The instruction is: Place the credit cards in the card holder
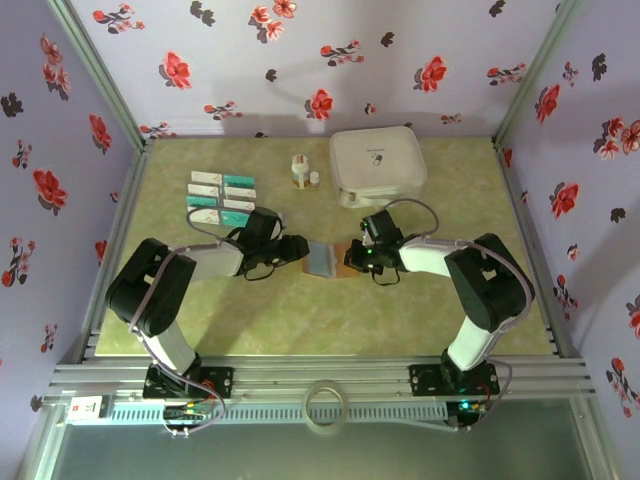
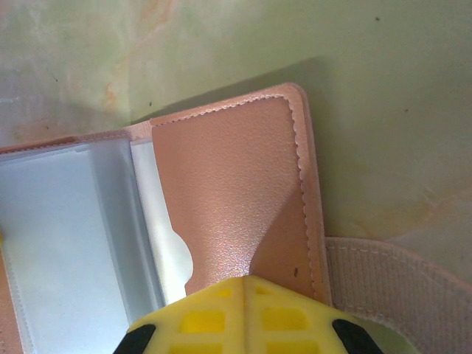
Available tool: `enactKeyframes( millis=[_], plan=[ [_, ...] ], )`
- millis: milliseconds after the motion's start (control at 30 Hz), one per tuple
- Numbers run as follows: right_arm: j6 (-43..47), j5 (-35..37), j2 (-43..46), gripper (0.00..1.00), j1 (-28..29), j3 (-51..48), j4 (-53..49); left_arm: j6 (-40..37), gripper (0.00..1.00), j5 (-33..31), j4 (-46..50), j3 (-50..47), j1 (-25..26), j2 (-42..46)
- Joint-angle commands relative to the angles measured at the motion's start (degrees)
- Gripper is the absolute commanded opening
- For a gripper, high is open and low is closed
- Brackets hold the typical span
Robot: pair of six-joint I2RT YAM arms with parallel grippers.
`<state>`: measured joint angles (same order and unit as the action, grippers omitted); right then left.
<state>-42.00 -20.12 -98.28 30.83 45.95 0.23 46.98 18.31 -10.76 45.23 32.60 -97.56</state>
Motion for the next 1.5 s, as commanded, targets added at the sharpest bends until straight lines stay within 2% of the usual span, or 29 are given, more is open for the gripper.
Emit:
enactKeyframes(
  millis=[0, 567, 733, 833, 867, 1000, 1200, 1467],
  plan=[
    [0.34, 1.8, -2.72, 0.0, -0.41, -1.53, -1.02, 2.01, 0.43, 1.11, -3.93, -1.15, -0.69, 1.61],
    [0.51, 1.67, -2.88, 0.0, -0.51, -1.48, -1.11, 3.23, 0.24, 1.63, -6.59, -2.43, -1.31, 1.76],
    [0.6, 1.59, -3.16, 0.0, -0.51, -1.13, -1.28, 3.46, 0.13, 1.84, -7.25, -2.43, -1.27, 1.73],
    [0.6, 1.43, -3.58, 0.0, -0.51, -0.62, -1.51, 3.77, 0.01, 2.15, -7.69, -2.05, -1.15, 3.07],
    [0.6, 1.32, -3.86, 0.0, -0.51, -0.41, -1.63, 3.74, 0.0, 2.24, -7.62, -1.79, -1.01, 3.67],
    [0.57, 0.78, -4.95, 0.0, -0.42, 0.49, -1.72, 3.65, 0.0, 2.26, -5.94, 1.66, 0.94, 4.88],
    [0.55, 0.75, -5.57, 0.0, -0.42, 0.98, -1.67, 5.29, 0.0, 2.32, -6.57, 6.42, 5.21, -0.14],
    [1.6, 1.17, -3.36, 0.0, -0.75, 2.6, -4.46, 3.7, 0.0, -0.45, -3.31, 3.94, 3.76, 0.65]
  ],
)
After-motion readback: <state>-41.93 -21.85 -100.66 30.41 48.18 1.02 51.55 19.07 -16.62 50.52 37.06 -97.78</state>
